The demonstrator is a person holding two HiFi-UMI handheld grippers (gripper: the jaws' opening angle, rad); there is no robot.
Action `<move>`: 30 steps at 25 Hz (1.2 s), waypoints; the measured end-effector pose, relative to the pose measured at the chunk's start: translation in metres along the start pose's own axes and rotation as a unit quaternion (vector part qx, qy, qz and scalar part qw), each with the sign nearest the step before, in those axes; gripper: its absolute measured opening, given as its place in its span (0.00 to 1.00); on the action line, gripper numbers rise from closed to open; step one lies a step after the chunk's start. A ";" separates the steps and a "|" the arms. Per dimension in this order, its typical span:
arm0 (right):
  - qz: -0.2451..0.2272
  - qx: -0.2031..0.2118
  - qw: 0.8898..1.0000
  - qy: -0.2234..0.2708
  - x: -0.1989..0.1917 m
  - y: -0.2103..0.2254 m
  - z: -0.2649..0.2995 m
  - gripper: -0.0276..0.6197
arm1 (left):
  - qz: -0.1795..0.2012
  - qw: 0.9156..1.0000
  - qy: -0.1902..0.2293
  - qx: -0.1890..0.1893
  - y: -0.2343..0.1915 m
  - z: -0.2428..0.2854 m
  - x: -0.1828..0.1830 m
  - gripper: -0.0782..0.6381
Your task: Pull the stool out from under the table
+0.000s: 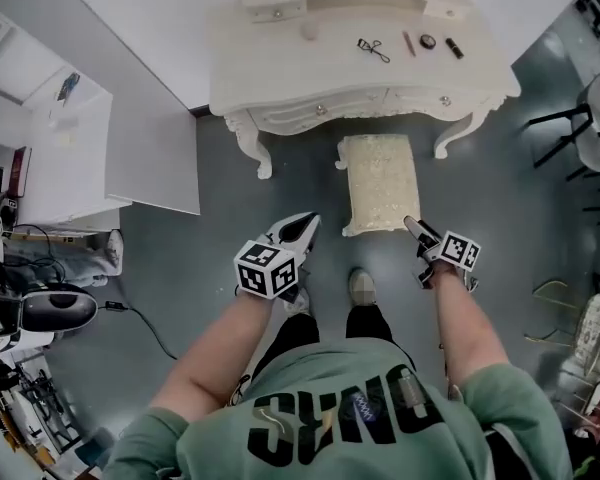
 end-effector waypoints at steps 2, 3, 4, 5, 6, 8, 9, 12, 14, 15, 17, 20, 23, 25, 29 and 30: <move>-0.034 -0.017 0.999 0.021 0.020 -0.024 -0.012 0.52 | 0.012 1.000 0.006 -0.005 0.001 -0.013 0.020 0.11; -0.050 -0.029 0.998 0.032 0.029 -0.034 -0.017 0.45 | 0.019 1.000 0.009 -0.006 0.000 -0.020 0.030 0.11; -0.065 -0.040 0.996 0.042 0.038 -0.044 -0.023 0.41 | 0.026 1.000 0.012 -0.007 -0.001 -0.027 0.039 0.11; -0.080 -0.050 0.994 0.052 0.046 -0.055 -0.028 0.36 | 0.032 0.999 0.016 -0.008 -0.003 -0.033 0.049 0.11; -0.094 -0.057 0.992 0.061 0.053 -0.066 -0.033 0.34 | 0.037 0.999 0.021 -0.009 -0.005 -0.040 0.059 0.11; -0.121 -0.069 0.987 0.077 0.065 -0.090 -0.043 0.28 | 0.045 0.999 0.029 -0.010 -0.008 -0.055 0.077 0.11; -0.134 -0.073 0.985 0.085 0.070 -0.103 -0.049 0.26 | 0.048 0.998 0.032 -0.012 -0.009 -0.063 0.084 0.11; -0.174 -0.080 0.976 0.107 0.083 -0.143 -0.066 0.20 | 0.062 0.997 0.041 -0.018 -0.007 -0.088 0.104 0.11; -0.200 -0.091 0.968 0.121 0.095 -0.169 -0.074 0.12 | 0.072 0.996 0.048 -0.017 -0.009 -0.103 0.118 0.11; -0.211 -0.096 0.965 0.127 0.101 -0.181 -0.078 0.07 | 0.076 0.996 0.051 -0.013 -0.010 -0.110 0.126 0.11; -0.234 -0.096 0.958 0.132 0.112 -0.203 -0.086 0.04 | 0.081 0.995 0.057 -0.005 -0.010 -0.122 0.138 0.11; -0.282 -0.095 0.947 0.123 0.119 -0.223 -0.100 0.04 | 0.088 0.994 0.062 0.006 -0.001 -0.137 0.148 0.11; -0.327 -0.093 0.933 0.119 0.130 -0.234 -0.112 0.03 | 0.099 0.992 0.070 0.021 0.013 -0.144 0.157 0.11; -0.354 -0.087 0.924 0.116 0.139 -0.238 -0.118 0.03 | 0.103 0.991 0.079 0.034 0.023 -0.144 0.162 0.11; -0.391 -0.060 0.912 0.114 0.163 -0.240 -0.134 0.03 | 0.104 0.987 0.107 0.065 0.053 -0.134 0.164 0.11; -0.399 -0.052 0.909 0.111 0.169 -0.240 -0.140 0.03 | 0.102 0.985 0.115 0.074 0.061 -0.128 0.163 0.11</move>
Point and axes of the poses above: the fingertips, and each gripper's own axes: z forward along the fingers, y to its right, x out of its top, the point moved 1 cm from there along -z, backward along the fingers, and after that the axes turned 1 degree about y, right-handed, at the moved point
